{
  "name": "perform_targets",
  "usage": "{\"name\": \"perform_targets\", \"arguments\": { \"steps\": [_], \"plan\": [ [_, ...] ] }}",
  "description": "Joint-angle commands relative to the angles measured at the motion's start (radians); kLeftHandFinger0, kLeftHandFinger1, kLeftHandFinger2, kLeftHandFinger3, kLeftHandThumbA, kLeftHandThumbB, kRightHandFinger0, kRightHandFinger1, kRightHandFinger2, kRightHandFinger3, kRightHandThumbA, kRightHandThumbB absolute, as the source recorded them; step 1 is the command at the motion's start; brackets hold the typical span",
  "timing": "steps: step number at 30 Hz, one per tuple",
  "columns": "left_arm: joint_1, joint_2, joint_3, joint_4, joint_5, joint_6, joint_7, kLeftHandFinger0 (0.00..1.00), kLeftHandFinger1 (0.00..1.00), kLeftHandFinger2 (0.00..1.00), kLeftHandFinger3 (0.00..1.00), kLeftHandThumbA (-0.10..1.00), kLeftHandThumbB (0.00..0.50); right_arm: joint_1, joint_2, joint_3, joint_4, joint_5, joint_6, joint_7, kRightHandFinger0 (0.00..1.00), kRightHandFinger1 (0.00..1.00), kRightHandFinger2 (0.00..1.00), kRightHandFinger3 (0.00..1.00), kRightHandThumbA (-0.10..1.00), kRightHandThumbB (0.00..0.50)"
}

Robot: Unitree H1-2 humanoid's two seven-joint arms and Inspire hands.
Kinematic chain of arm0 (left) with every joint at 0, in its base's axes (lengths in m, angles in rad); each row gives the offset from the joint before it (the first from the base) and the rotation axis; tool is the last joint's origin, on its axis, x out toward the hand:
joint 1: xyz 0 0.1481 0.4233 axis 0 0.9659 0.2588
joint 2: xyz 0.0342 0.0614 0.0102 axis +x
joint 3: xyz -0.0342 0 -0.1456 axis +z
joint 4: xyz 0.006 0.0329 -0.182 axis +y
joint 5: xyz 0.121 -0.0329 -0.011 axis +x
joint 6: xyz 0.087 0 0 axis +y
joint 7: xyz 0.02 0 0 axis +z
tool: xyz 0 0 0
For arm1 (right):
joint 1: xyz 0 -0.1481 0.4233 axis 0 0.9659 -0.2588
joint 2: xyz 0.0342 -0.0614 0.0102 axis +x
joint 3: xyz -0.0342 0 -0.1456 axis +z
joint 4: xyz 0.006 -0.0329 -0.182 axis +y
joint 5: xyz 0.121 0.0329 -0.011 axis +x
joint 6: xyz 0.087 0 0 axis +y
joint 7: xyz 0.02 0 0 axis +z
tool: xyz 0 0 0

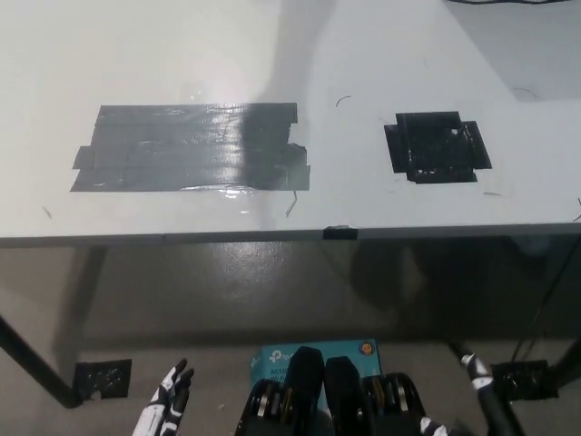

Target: A person hands an oraange duster to the robot and the robot grabs it with its right hand and places it on the black marked spot infron tof it on the desk

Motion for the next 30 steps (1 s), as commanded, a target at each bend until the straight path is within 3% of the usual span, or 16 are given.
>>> {"name": "perform_targets", "arguments": {
  "steps": [1, 3, 10, 11, 14, 19, 25, 27, 28, 30],
  "plan": [
    [-0.018, 0.001, 0.009, -0.029, -0.01, -0.018, 0.011, 1.0, 1.0, 1.0, 1.0, 0.94, 0.093, -0.028, 0.009, -0.049, -0.196, 0.025, -0.036, -0.029, 1.0, 1.0, 1.0, 1.0, 0.84, 0.173],
    [-0.02, 0.003, 0.013, -0.033, -0.01, -0.017, 0.012, 1.0, 1.0, 1.0, 1.0, 0.93, 0.087, -0.048, 0.008, -0.065, -0.318, 0.017, 0.019, -0.009, 1.0, 1.0, 1.0, 1.0, 0.81, 0.151],
    [-0.022, 0.006, 0.012, -0.034, -0.007, -0.022, 0.009, 1.0, 1.0, 1.0, 1.0, 0.93, 0.091, -0.202, -0.018, -0.12, -0.529, 0.036, 0.219, 0.049, 1.0, 1.0, 1.0, 1.0, 0.91, 0.19],
    [-0.024, 0.006, 0.012, -0.032, 0.005, -0.025, 0.015, 1.0, 1.0, 1.0, 1.0, 0.95, 0.095, -0.25, -0.031, -0.131, -0.559, 0.029, 0.299, 0.071, 1.0, 1.0, 1.0, 1.0, 0.98, 0.214],
    [-0.028, 0.006, 0.01, -0.032, 0.015, -0.025, 0.02, 1.0, 1.0, 1.0, 1.0, 0.95, 0.1, -0.345, -0.053, -0.148, -0.594, 0.022, 0.43, 0.111, 1.0, 1.0, 1.0, 1.0, 1.0, 0.235],
    [-0.043, 0.012, 0.012, -0.032, 0.022, -0.02, 0.021, 1.0, 1.0, 1.0, 1.0, 0.95, 0.099, -0.564, -0.092, -0.147, -0.551, -0.011, 0.6, 0.159, 1.0, 1.0, 1.0, 1.0, 1.0, 0.218],
    [-0.093, 0.022, 0.018, -0.03, 0.019, -0.008, 0.016, 1.0, 1.0, 1.0, 1.0, 0.94, 0.09, -0.813, -0.114, -0.139, -0.372, -0.074, 0.68, 0.198, 1.0, 1.0, 1.0, 1.0, 1.0, 0.261],
    [-0.104, 0.022, 0.016, -0.023, 0.024, -0.008, 0.018, 1.0, 1.0, 1.0, 1.0, 0.94, 0.096, -0.869, -0.104, -0.156, -0.312, -0.101, 0.68, 0.22, 1.0, 1.0, 1.0, 1.0, 1.0, 0.31],
    [-0.105, 0.023, 0.015, -0.02, 0.026, -0.009, 0.018, 1.0, 1.0, 1.0, 1.0, 0.95, 0.105, -0.9, -0.095, -0.162, -0.28, -0.12, 0.68, 0.237, 1.0, 1.0, 1.0, 1.0, 1.0, 0.36],
    [-0.101, 0.025, 0.012, -0.022, 0.033, -0.005, 0.018, 1.0, 1.0, 1.0, 1.0, 0.95, 0.111, -0.974, -0.06, -0.192, -0.192, -0.148, 0.68, 0.293, 1.0, 1.0, 1.0, 1.0, 1.0, 0.355]
  ]
}}
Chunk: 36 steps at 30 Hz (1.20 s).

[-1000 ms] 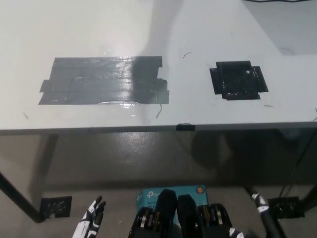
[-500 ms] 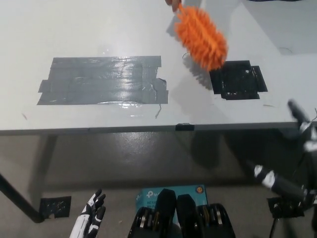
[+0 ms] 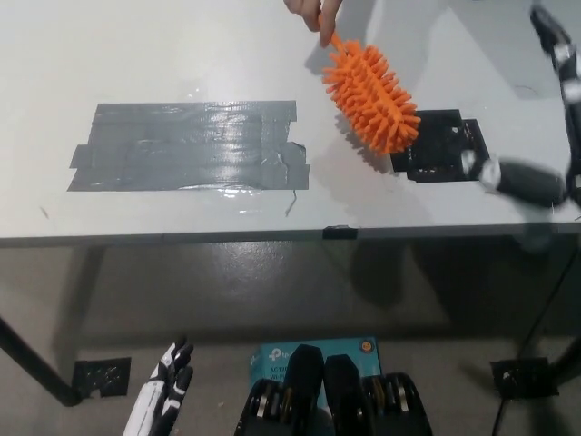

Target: A person hands an oraange duster to the robot and the robot grabs it with its right hand and places it on the black marked spot infron tof it on the desk

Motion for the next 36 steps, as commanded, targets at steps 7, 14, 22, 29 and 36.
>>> {"name": "perform_targets", "arguments": {
  "steps": [7, 14, 22, 29, 36],
  "plan": [
    [-0.059, 0.017, 0.001, -0.009, 0.034, -0.022, 0.021, 1.0, 1.0, 1.0, 1.0, 0.93, 0.114, -0.483, 0.05, -0.058, 0.525, -0.143, 0.202, 0.163, 1.0, 1.0, 1.0, 1.0, 1.0, 0.338],
    [-0.053, 0.021, -0.001, -0.02, 0.044, -0.012, 0.018, 1.0, 1.0, 1.0, 1.0, 0.94, 0.114, -0.675, 0.067, -0.004, 0.948, -0.118, 0.202, 0.134, 1.0, 1.0, 1.0, 1.0, 1.0, 0.379],
    [-0.045, 0.017, -0.009, -0.028, 0.06, -0.023, 0.02, 1.0, 1.0, 1.0, 1.0, 0.92, 0.125, -0.808, 0.096, 0.05, 1.302, -0.068, 0.167, 0.069, 1.0, 1.0, 1.0, 1.0, 1.0, 0.355],
    [-0.054, 0.015, -0.012, -0.036, 0.061, -0.02, 0.013, 1.0, 1.0, 1.0, 1.0, 0.91, 0.122, -0.875, 0.121, 0.051, 1.546, -0.048, 0.114, 0.008, 1.0, 1.0, 1.0, 1.0, 1.0, 0.393],
    [-0.061, 0.018, -0.013, -0.049, 0.073, -0.01, 0.011, 1.0, 1.0, 1.0, 1.0, 0.92, 0.123, -0.897, 0.131, 0.11, 1.705, -0.06, 0.064, -0.022, 1.0, 1.0, 1.0, 1.0, 1.0, 0.392]
  ]
}}
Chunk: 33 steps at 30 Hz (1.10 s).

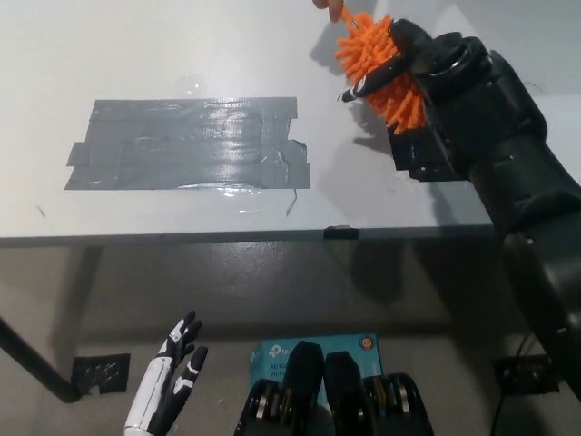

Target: A person hands an oraange duster to the robot and the robot grabs it with its right hand and places it on the black marked spot infron tof it on the desk

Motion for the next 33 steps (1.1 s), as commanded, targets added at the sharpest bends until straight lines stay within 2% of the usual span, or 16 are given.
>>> {"name": "perform_targets", "arguments": {
  "steps": [1, 4, 6, 7, 8, 9, 10, 12, 17, 22, 23, 24, 25, 27, 29, 33],
  "plan": [
    [-0.016, 0.017, -0.007, -0.036, 0.024, -0.012, 0.009, 1.0, 1.0, 1.0, 1.0, 0.92, 0.123, -0.075, -0.001, 0.027, 0.054, 0.009, -0.072, -0.05, 1.0, 1.0, 1.0, 1.0, 1.0, 0.406],
    [-0.027, 0.014, -0.01, -0.037, 0.022, -0.009, 0.004, 1.0, 1.0, 1.0, 1.0, 0.91, 0.124, -0.068, -0.003, 0.028, 0.078, 0.024, -0.08, -0.058, 1.0, 1.0, 1.0, 1.0, 1.0, 0.419],
    [-0.031, 0.015, -0.01, -0.042, 0.022, -0.001, 0.001, 1.0, 1.0, 1.0, 1.0, 0.91, 0.126, -0.067, -0.002, 0.014, 0.088, 0.044, -0.067, -0.067, 1.0, 1.0, 1.0, 1.0, 0.85, 0.393],
    [-0.031, 0.015, -0.01, -0.043, 0.022, 0.001, 0.001, 1.0, 1.0, 1.0, 1.0, 0.91, 0.127, -0.064, -0.001, 0.016, 0.093, 0.042, -0.064, -0.077, 0.77, 0.81, 0.95, 1.0, 0.55, 0.248],
    [-0.034, 0.017, -0.01, -0.048, 0.021, 0.006, -0.002, 1.0, 1.0, 1.0, 1.0, 0.9, 0.128, -0.058, 0.0, 0.033, 0.1, 0.025, -0.054, -0.102, 0.35, 0.34, 0.43, 1.0, 0.22, 0.319],
    [-0.034, 0.018, -0.01, -0.049, 0.021, 0.007, -0.002, 1.0, 1.0, 1.0, 1.0, 0.9, 0.128, -0.057, 0.0, 0.038, 0.102, 0.021, -0.051, -0.108, 0.1, 0.12, 0.43, 1.0, 0.11, 0.301],
    [-0.036, 0.019, -0.01, -0.05, 0.021, 0.008, -0.003, 1.0, 1.0, 1.0, 1.0, 0.9, 0.129, -0.055, -0.002, 0.053, 0.105, 0.008, -0.051, -0.113, 0.02, 0.03, 0.35, 1.0, -0.06, 0.301],
    [-0.043, 0.019, -0.012, -0.05, 0.018, 0.01, -0.007, 1.0, 1.0, 1.0, 1.0, 0.9, 0.129, -0.036, -0.009, 0.092, 0.105, -0.026, -0.091, -0.146, 0.02, 0.19, 0.46, 1.0, -0.1, 0.259],
    [-0.054, 0.017, -0.013, -0.046, 0.008, 0.015, -0.012, 0.99, 1.0, 1.0, 1.0, 0.88, 0.132, -0.027, -0.023, 0.115, 0.101, -0.018, -0.1, -0.163, 0.01, 0.25, 0.56, 1.0, -0.1, 0.193],
    [-0.063, 0.022, -0.015, -0.045, 0.011, 0.013, -0.013, 0.97, 1.0, 1.0, 1.0, 0.88, 0.127, -0.029, -0.03, 0.098, 0.092, 0.015, -0.138, -0.196, 0.0, 0.38, 0.86, 1.0, -0.1, 0.161],
    [-0.063, 0.022, -0.016, -0.044, 0.012, 0.013, -0.012, 0.97, 1.0, 1.0, 1.0, 0.88, 0.127, -0.03, -0.031, 0.093, 0.09, 0.02, -0.144, -0.2, 0.01, 0.45, 0.95, 0.94, -0.1, 0.152],
    [-0.066, 0.022, -0.017, -0.043, 0.012, 0.014, -0.012, 0.97, 1.0, 1.0, 1.0, 0.88, 0.128, -0.032, -0.034, 0.089, 0.085, 0.025, -0.152, -0.205, 0.03, 0.48, 0.99, 0.72, -0.1, 0.158],
    [-0.068, 0.022, -0.017, -0.043, 0.011, 0.016, -0.013, 0.97, 1.0, 1.0, 1.0, 0.88, 0.13, -0.035, -0.037, 0.083, 0.078, 0.033, -0.164, -0.21, 0.13, 0.61, 1.0, 0.61, -0.1, 0.156],
    [-0.072, 0.024, -0.017, -0.042, 0.011, 0.018, -0.013, 0.97, 1.0, 1.0, 1.0, 0.88, 0.137, -0.044, -0.039, 0.071, 0.065, 0.045, -0.178, -0.213, 0.2, 0.66, 1.0, 0.55, -0.1, 0.168],
    [-0.077, 0.025, -0.016, -0.039, 0.01, 0.016, -0.012, 0.96, 1.0, 1.0, 1.0, 0.88, 0.146, -0.053, -0.041, 0.062, 0.054, 0.053, -0.189, -0.214, 0.22, 0.65, 1.0, 0.55, -0.1, 0.165],
    [-0.089, 0.028, -0.017, -0.028, 0.016, 0.009, -0.006, 0.94, 1.0, 1.0, 1.0, 0.89, 0.154, -0.082, -0.053, 0.045, -0.002, 0.068, -0.196, -0.207, 0.16, 0.58, 0.91, 0.99, -0.1, 0.189]
  ]
}}
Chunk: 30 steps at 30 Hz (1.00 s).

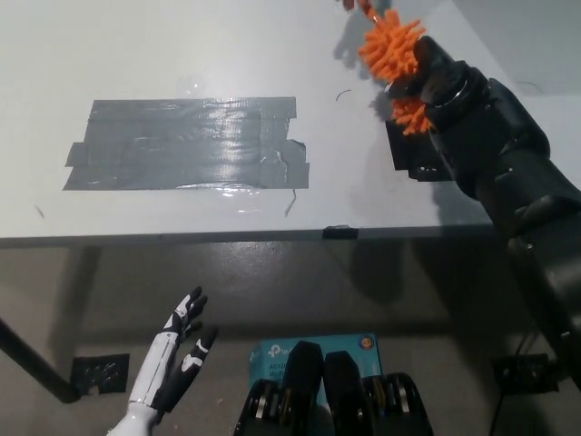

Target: A person hands an oraange duster to the robot and the robot grabs it with its right hand and places it on the black marked spot infron tof it on the desk

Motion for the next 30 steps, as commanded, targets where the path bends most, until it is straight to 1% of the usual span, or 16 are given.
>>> {"name": "perform_targets", "arguments": {
  "steps": [1, 4, 5, 7, 10, 13, 15, 16, 17, 18, 19, 21, 22, 24, 29, 30],
  "plan": [
    [-0.03, 0.016, -0.004, -0.012, 0.004, -0.011, -0.002, 0.94, 1.0, 1.0, 1.0, 0.89, 0.154, -0.103, -0.031, -0.028, -0.093, 0.039, -0.081, -0.038, 0.16, 0.58, 0.91, 0.99, -0.1, 0.189],
    [-0.032, 0.016, -0.004, -0.008, 0.005, -0.008, 0.0, 0.91, 1.0, 1.0, 1.0, 0.88, 0.146, -0.113, -0.044, -0.033, -0.146, 0.039, -0.057, -0.025, 0.16, 0.59, 0.89, 1.0, -0.1, 0.202],
    [-0.032, 0.017, -0.004, -0.008, 0.006, -0.007, 0.001, 0.91, 1.0, 1.0, 1.0, 0.88, 0.146, -0.111, -0.051, -0.033, -0.168, 0.038, -0.049, -0.02, 0.16, 0.59, 0.89, 1.0, -0.1, 0.192],
    [-0.031, 0.017, -0.004, -0.009, 0.009, -0.006, 0.001, 0.91, 1.0, 1.0, 1.0, 0.89, 0.144, -0.099, -0.066, -0.042, -0.207, 0.043, -0.039, -0.015, 0.15, 0.61, 0.93, 1.0, -0.1, 0.181],
    [-0.031, 0.018, -0.004, -0.005, 0.008, -0.009, 0.002, 0.91, 1.0, 1.0, 1.0, 0.89, 0.145, -0.083, -0.084, -0.052, -0.228, 0.05, -0.032, -0.008, 0.17, 0.67, 1.0, 1.0, -0.1, 0.176],
    [-0.033, 0.021, -0.003, -0.002, 0.004, -0.01, -0.002, 0.91, 1.0, 1.0, 1.0, 0.89, 0.146, -0.06, -0.106, -0.056, -0.265, 0.046, -0.016, -0.004, 0.23, 0.74, 1.0, 1.0, -0.1, 0.169],
    [-0.041, 0.024, -0.001, 0.005, 0.005, -0.015, 0.001, 0.9, 1.0, 1.0, 1.0, 0.89, 0.152, -0.052, -0.122, -0.055, -0.263, 0.046, -0.023, 0.004, 0.2, 0.7, 1.0, 1.0, -0.1, 0.181],
    [-0.042, 0.025, -0.001, 0.006, 0.006, -0.016, 0.001, 0.9, 1.0, 1.0, 1.0, 0.89, 0.152, -0.05, -0.125, -0.054, -0.262, 0.045, -0.023, 0.006, 0.2, 0.7, 1.0, 1.0, -0.1, 0.181],
    [-0.043, 0.027, -0.001, 0.001, 0.009, -0.01, 0.0, 0.9, 1.0, 1.0, 1.0, 0.91, 0.153, -0.037, -0.134, -0.052, -0.257, 0.043, -0.019, 0.004, 0.16, 0.64, 0.92, 1.0, -0.1, 0.195],
    [-0.044, 0.028, -0.001, -0.002, 0.009, -0.006, 0.0, 0.9, 1.0, 1.0, 1.0, 0.91, 0.154, -0.032, -0.137, -0.051, -0.254, 0.042, -0.017, 0.001, 0.15, 0.62, 0.91, 1.0, -0.1, 0.205],
    [-0.046, 0.03, 0.0, -0.002, 0.006, -0.003, -0.002, 0.9, 1.0, 1.0, 1.0, 0.9, 0.145, -0.018, -0.143, -0.047, -0.246, 0.04, -0.017, 0.003, 0.12, 0.57, 0.89, 0.99, -0.1, 0.183],
    [-0.046, 0.03, -0.001, 0.0, 0.008, -0.005, 0.0, 0.9, 1.0, 1.0, 1.0, 0.9, 0.141, 0.015, -0.149, -0.047, -0.258, 0.046, -0.023, 0.012, 0.08, 0.55, 0.88, 0.99, -0.1, 0.183],
    [-0.048, 0.029, -0.002, 0.001, 0.006, -0.003, -0.001, 0.9, 1.0, 1.0, 1.0, 0.89, 0.143, 0.036, -0.15, -0.055, -0.263, 0.057, -0.023, 0.015, 0.07, 0.58, 0.92, 1.0, -0.1, 0.176],
    [-0.049, 0.03, -0.001, 0.001, 0.001, 0.002, -0.002, 0.9, 1.0, 1.0, 1.0, 0.89, 0.143, 0.06, -0.148, -0.062, -0.26, 0.068, -0.025, 0.017, 0.09, 0.6, 0.96, 1.0, -0.1, 0.163],
    [-0.057, 0.034, 0.001, 0.003, 0.002, 0.001, -0.002, 0.89, 1.0, 1.0, 1.0, 0.88, 0.142, 0.1, -0.141, -0.066, -0.227, 0.078, -0.06, 0.004, 0.13, 0.64, 0.98, 1.0, -0.1, 0.166],
    [-0.059, 0.033, 0.001, 0.004, 0.003, 0.001, -0.001, 0.89, 1.0, 1.0, 1.0, 0.88, 0.142, 0.103, -0.139, -0.068, -0.22, 0.082, -0.064, 0.003, 0.14, 0.66, 1.0, 1.0, -0.1, 0.165]
  ]
}}
